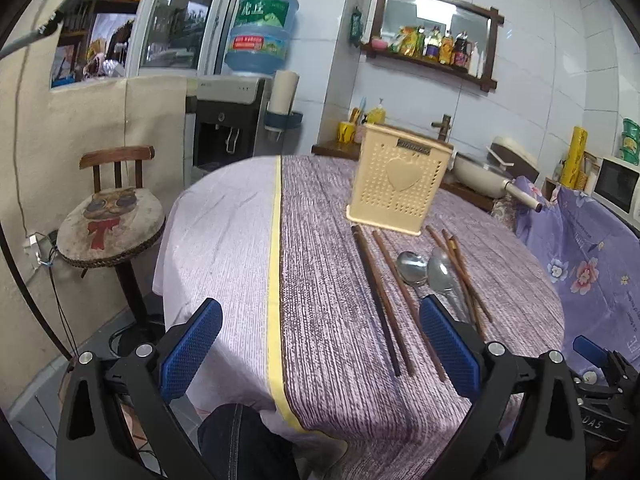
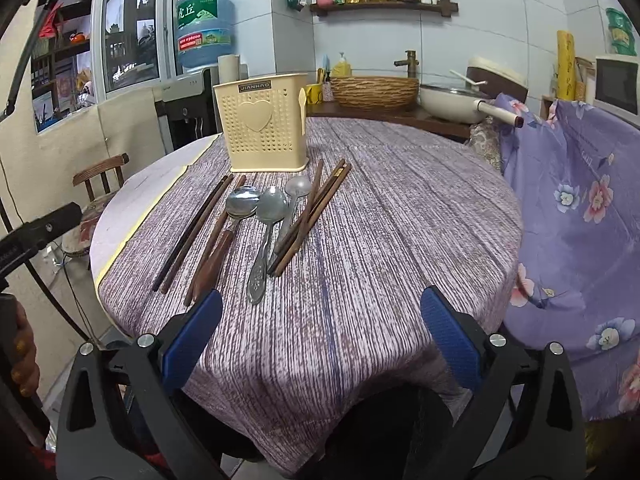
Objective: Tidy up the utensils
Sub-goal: 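Move both tools down toward the chopsticks lying beside the holder, then close the right tool on wooden chopsticks while the left tool grasps a black chopstick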
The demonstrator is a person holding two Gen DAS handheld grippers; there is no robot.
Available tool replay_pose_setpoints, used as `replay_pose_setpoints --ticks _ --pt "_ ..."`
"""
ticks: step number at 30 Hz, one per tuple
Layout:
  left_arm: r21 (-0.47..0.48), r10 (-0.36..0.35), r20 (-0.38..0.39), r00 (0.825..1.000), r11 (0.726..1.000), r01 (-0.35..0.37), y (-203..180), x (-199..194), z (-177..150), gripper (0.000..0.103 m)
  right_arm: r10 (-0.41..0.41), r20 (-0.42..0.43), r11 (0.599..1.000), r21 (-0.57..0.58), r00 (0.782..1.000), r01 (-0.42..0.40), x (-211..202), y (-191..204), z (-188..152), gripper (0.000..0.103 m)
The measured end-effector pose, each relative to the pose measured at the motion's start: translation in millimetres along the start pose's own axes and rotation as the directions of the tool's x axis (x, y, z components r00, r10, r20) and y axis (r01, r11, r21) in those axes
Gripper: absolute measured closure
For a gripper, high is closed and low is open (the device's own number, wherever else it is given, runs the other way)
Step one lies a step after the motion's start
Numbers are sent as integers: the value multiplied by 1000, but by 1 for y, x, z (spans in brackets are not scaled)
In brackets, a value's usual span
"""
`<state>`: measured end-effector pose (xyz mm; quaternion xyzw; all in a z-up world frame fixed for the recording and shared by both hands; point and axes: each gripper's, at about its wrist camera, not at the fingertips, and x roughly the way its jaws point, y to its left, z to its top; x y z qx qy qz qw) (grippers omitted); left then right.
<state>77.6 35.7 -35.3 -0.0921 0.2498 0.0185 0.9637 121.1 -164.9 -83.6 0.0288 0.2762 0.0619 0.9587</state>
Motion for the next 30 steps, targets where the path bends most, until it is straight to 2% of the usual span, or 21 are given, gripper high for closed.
replay_pose_setpoints --ticks 3,5,7,13,17,19,21,25,26,27,30 --pt "-12 7 -84 996 1000 -8 3 21 7 5 10 -60 999 52 998 -7 19 -12 13 5" --pt "-11 2 -139 990 1000 -4 6 36 12 7 7 -71 996 88 997 -1 27 -21 21 5" --pt "-7 -19 -167 986 1000 18 6 46 16 7 12 -90 994 109 996 -2 39 -30 31 5" --pt "50 0 -228 974 999 12 -2 75 32 10 28 -170 984 178 985 2 76 -48 52 5" --pt "70 -2 -265 964 997 21 -8 92 43 21 59 -189 987 160 980 -29 98 -48 71 6" --pt "77 -1 -270 963 997 23 -9 98 49 25 55 -182 990 140 982 -30 107 -45 81 17" --pt "84 4 -283 959 996 21 -11 105 54 30 60 -179 991 130 982 -37 117 -44 94 33" --pt "90 1 -316 949 996 29 -15 121 66 39 161 -206 978 162 965 -129 151 -41 124 52" --pt "96 3 -317 948 995 29 -17 123 68 41 173 -210 976 164 962 -140 157 -39 129 60" --pt "104 5 -318 948 994 29 -18 126 70 42 188 -215 975 161 958 -155 164 -36 134 64" --pt "108 9 -325 946 994 27 -19 133 73 49 239 -235 966 153 942 -206 186 -27 147 67"
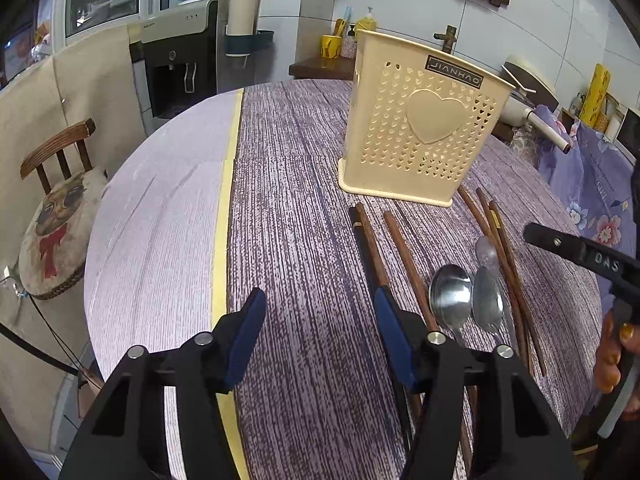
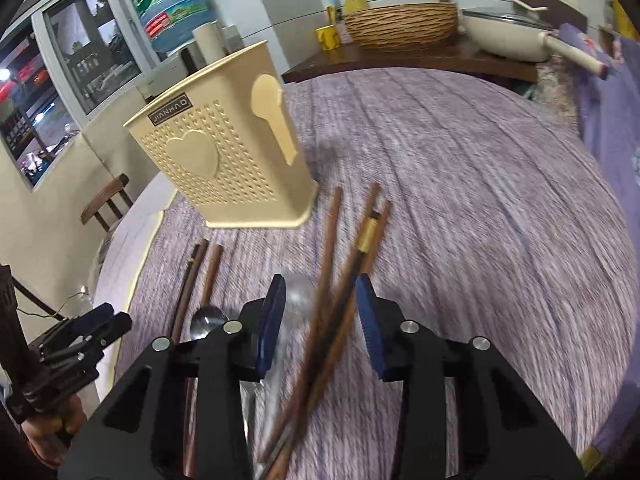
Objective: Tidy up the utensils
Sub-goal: 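Close the right tool on wooden chopsticks while the left tool grasps a black chopstick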
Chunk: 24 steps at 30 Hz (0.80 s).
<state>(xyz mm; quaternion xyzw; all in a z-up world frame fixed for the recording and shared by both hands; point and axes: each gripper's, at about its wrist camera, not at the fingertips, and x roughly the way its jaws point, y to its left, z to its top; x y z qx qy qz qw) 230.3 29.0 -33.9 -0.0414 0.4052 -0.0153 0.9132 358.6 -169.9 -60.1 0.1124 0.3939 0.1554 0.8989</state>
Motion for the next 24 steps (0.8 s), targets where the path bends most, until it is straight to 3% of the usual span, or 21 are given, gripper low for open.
replay_pose_setpoints --ticks 4,7,11,19,22,24 --pt "-10 -26 -34 999 1000 26 2 12 6 60 -4 -38 1000 -2 999 4 24 2 14 69" --pt "-11 -67 -50 996 998 67 -2 19 13 61 -8 -32 1000 18 999 8 27 -1 18 69" --pt "27 -70 -67 995 997 72 -15 31 19 61 -16 -26 1000 20 1000 16 26 -2 16 69" --pt "76 -8 -76 997 997 14 -19 46 14 65 -25 -4 1000 -2 1000 25 13 -2 9 69" --pt "98 88 -89 992 992 -79 -16 48 14 65 -33 5 999 -15 999 33 13 3 11 69" --pt "78 110 -88 990 992 -103 -6 47 13 65 -45 12 999 -17 999 45 12 4 11 69"
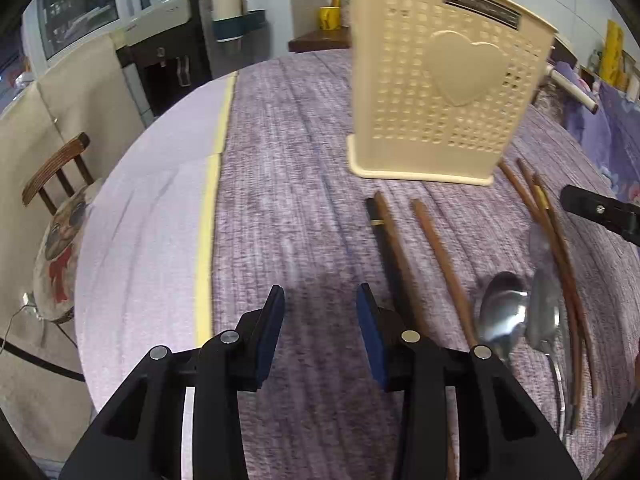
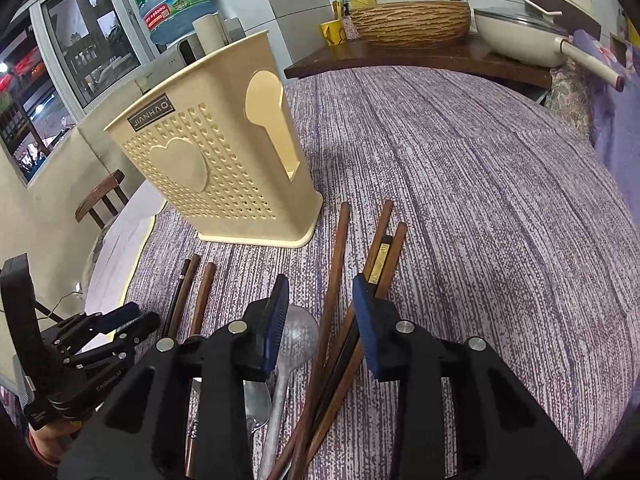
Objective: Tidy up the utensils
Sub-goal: 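Close the right tool on wooden chopsticks while the left tool grasps a black chopstick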
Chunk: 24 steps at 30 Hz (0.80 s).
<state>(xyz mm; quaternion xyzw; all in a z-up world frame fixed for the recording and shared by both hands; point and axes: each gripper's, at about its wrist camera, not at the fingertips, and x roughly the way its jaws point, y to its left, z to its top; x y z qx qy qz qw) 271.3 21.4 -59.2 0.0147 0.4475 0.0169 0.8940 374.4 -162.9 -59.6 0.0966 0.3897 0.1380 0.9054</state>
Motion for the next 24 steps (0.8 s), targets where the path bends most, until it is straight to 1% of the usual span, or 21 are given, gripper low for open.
replay_pose_setpoints --ticks 1,2,3,5,7,8,10,11,13,16,18,19,20,22,24 --pt "-30 -14 3 1000 999 14 6 -2 0 65 -2 1 1000 -9 1000 2 0 2 1 69" --pt "-60 -57 19 998 996 58 11 -6 1 65 -3 0 1000 -18 1000 3 1 2 1 69" --pt "-63 -75 29 997 995 77 11 -9 2 65 -7 -2 1000 -26 1000 7 3 3 1 69" --pt "-20 -79 31 996 997 79 0 -12 5 65 -2 -8 1000 -10 1000 2 5 1 0 69" --pt "10 -116 8 993 993 116 -11 -10 4 65 2 -8 1000 11 1000 -2 5 -3 -1 69" --pt "22 -117 -7 993 993 117 -17 -7 4 65 0 -5 1000 15 1000 0 5 -4 -2 69" --pt "53 -50 -5 999 997 51 -26 -4 2 65 -4 -7 1000 21 1000 4 4 -6 -5 69" --pt "58 -40 6 999 998 40 -27 -5 1 65 -4 -11 1000 23 1000 4 4 -7 -6 69" --pt "56 -34 7 999 998 33 -24 -5 0 64 -7 -12 1000 12 1000 7 2 -7 -7 69" --pt "42 22 -22 1000 999 -21 -13 0 -2 64 -22 -4 1000 11 1000 23 0 -8 -7 68" --pt "-23 -14 -17 1000 1000 13 0 -2 -4 64 -23 2 1000 18 1000 23 -1 -9 -7 64" --pt "-58 -47 -5 999 997 46 5 -5 -4 64 -21 4 1000 15 1000 21 0 -8 -6 63" --pt "-65 -70 12 997 995 71 5 -9 -2 64 -21 4 1000 14 1000 21 0 -7 -6 62" --pt "-20 -71 21 997 997 72 -6 -12 0 64 -19 3 1000 18 1000 19 1 -6 -6 61" --pt "20 -97 6 995 995 97 -18 -11 -2 64 -17 6 1000 23 1000 17 1 -6 -7 57"
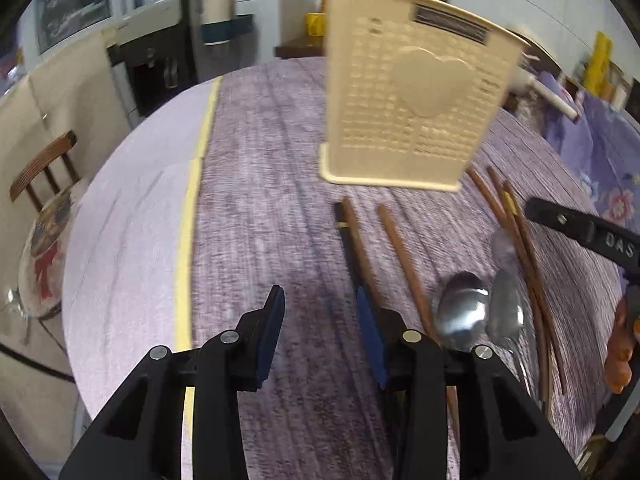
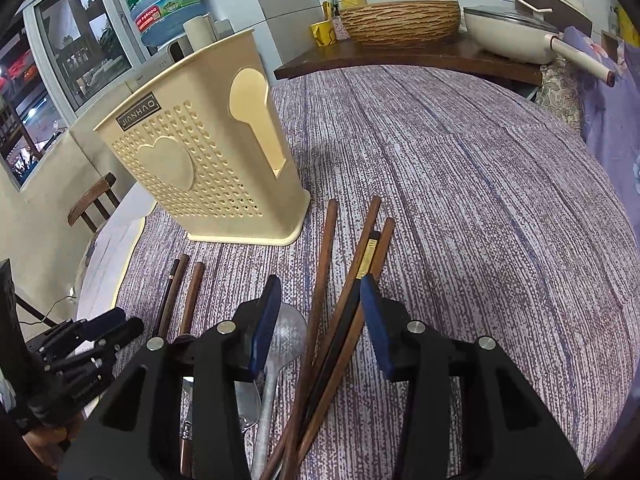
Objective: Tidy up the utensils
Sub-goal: 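Close the right tool on wooden chopsticks while the left tool grasps a black chopstick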
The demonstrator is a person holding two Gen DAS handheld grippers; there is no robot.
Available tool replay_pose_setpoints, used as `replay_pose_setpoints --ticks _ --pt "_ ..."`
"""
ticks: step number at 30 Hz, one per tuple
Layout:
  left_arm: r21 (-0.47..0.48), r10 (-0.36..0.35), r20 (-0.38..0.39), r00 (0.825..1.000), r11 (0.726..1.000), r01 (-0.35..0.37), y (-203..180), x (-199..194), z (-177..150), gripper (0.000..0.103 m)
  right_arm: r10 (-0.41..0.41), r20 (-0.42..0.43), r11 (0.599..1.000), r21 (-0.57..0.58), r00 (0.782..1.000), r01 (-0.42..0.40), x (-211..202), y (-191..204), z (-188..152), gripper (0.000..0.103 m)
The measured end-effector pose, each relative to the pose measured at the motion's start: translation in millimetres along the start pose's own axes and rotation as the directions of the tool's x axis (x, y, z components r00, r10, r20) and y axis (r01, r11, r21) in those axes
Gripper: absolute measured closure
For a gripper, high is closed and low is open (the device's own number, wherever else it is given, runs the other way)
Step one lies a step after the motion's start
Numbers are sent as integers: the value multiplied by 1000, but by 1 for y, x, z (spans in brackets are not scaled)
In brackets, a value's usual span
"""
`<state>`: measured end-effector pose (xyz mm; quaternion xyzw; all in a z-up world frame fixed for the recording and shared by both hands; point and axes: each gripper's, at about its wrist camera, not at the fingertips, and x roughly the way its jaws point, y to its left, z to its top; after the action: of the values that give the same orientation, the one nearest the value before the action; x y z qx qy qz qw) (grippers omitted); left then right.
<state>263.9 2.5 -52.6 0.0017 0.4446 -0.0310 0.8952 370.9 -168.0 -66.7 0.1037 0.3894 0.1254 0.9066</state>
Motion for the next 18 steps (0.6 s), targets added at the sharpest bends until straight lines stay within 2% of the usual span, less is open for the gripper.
replay_pose_setpoints --ticks 2,5,9,12,14,18 --pt "17 3 -16 1000 1000 -3 -9 5 -2 63 -8 7 1000 0 1000 8 -2 -1 -2 52" --pt "39 41 -1 999 998 -41 -15 2 -6 62 -24 14 1000 -9 1000 24 -6 -2 -4 51" --pt "33 85 -1 996 996 -85 -3 -1 -6 57 -38 20 999 2 999 38 -10 -7 -4 48" --pt "-42 29 -12 1000 999 -29 17 -1 -4 57 -36 27 999 -1 999 36 -12 -8 -4 48" --pt "-52 61 -9 998 997 -62 22 -1 -2 57 -34 26 999 -13 999 34 -11 -4 -5 48" --pt "-66 39 2 999 997 -39 21 -3 2 57 -30 27 999 -32 999 31 -10 3 -6 48"
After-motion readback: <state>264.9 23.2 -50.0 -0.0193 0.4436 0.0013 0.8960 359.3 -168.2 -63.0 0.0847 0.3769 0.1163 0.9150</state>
